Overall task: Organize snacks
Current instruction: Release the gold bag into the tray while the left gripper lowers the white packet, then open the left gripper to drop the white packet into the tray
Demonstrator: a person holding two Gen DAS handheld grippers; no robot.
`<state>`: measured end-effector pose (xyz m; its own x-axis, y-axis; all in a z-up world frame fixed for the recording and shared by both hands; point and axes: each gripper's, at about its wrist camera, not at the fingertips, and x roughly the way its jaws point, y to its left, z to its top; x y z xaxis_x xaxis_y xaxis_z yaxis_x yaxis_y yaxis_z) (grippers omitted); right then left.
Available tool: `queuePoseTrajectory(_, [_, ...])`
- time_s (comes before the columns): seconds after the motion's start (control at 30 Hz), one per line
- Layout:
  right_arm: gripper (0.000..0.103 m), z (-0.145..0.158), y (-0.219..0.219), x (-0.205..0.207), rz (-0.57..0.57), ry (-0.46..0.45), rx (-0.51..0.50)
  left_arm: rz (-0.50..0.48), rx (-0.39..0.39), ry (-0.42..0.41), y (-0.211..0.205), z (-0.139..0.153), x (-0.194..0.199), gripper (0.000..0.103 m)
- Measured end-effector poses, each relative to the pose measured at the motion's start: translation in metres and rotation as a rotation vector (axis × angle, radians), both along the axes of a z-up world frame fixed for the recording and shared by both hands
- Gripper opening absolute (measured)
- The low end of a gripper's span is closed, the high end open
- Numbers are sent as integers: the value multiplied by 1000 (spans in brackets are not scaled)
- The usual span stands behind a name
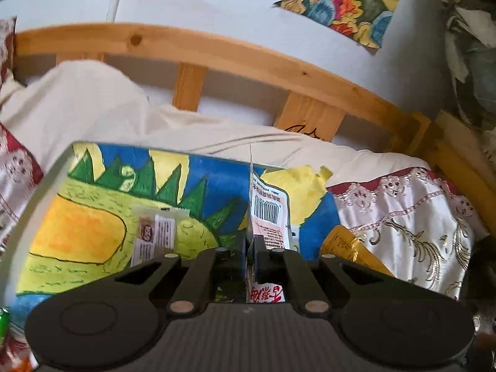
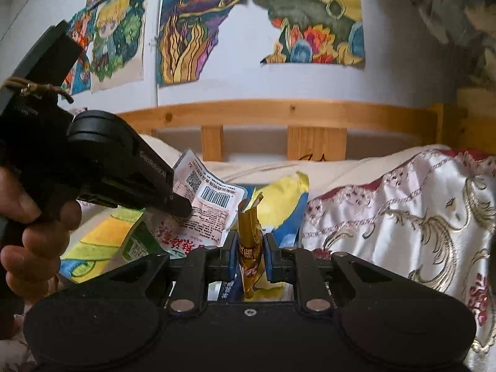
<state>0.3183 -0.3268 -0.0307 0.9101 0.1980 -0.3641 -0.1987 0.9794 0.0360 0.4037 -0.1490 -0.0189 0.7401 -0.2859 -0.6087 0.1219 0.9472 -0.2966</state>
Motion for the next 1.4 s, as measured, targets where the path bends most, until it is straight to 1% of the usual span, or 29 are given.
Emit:
queuePoseTrajectory(0.17, [18,-8,2,7,-12,14,-35,34,-32,21,7,-15,7,4])
queuePoseTrajectory(0.33, [19,-17,6,11,-14,49,-58,35,19,34,4,-24,9,4])
queuePoseTrajectory(0.47, [19,-20,8,13,-8,67,-62,46,36,47,3,-28,8,5])
queuePoseTrajectory(0.63, [21,-23,10,15,6,98,-69,65,71,75,1,-31,9,9])
queuePoseTrajectory(0.77, [24,-24,10,15,5,105,-69,80,72,93,4,-31,8,13])
queuePoseTrajectory(0.83, [29,-23,10,15,8,104,-67,86,78,98,5,-30,7,28])
queuePoseTrajectory(0.87, [30,-23,11,14,8,104,-68,90,81,96,5,-29,6,32])
queuePoseTrajectory(0.93, [40,-22,12,14,10,103,-70,89,78,85,7,-26,3,40])
queuePoseTrajectory(1.0, [46,-22,12,13,14,102,-62,85,73,76,8,-21,0,45])
queuePoseTrajectory(1.07, [53,-20,12,12,17,100,-55,85,70,58,9,-15,-4,54])
queuePoseTrajectory(1.1, [58,-19,13,11,18,94,-54,90,73,45,10,-11,-8,62])
queuePoseTrajectory(1.13, [64,-17,14,10,17,87,-56,94,75,28,10,-7,-11,67])
queuePoseTrajectory(1.2, [70,-12,14,7,16,69,-54,98,79,0,13,2,-19,72])
queuePoseTrajectory(1.27, [73,-5,13,3,15,52,-45,111,82,-17,17,11,-27,78])
queuePoseTrajectory(1.33, [79,2,13,-1,8,34,-33,125,82,-39,23,21,-36,87])
queuePoseTrajectory(1.4, [86,10,12,-7,0,14,-21,137,88,-67,28,32,-46,90])
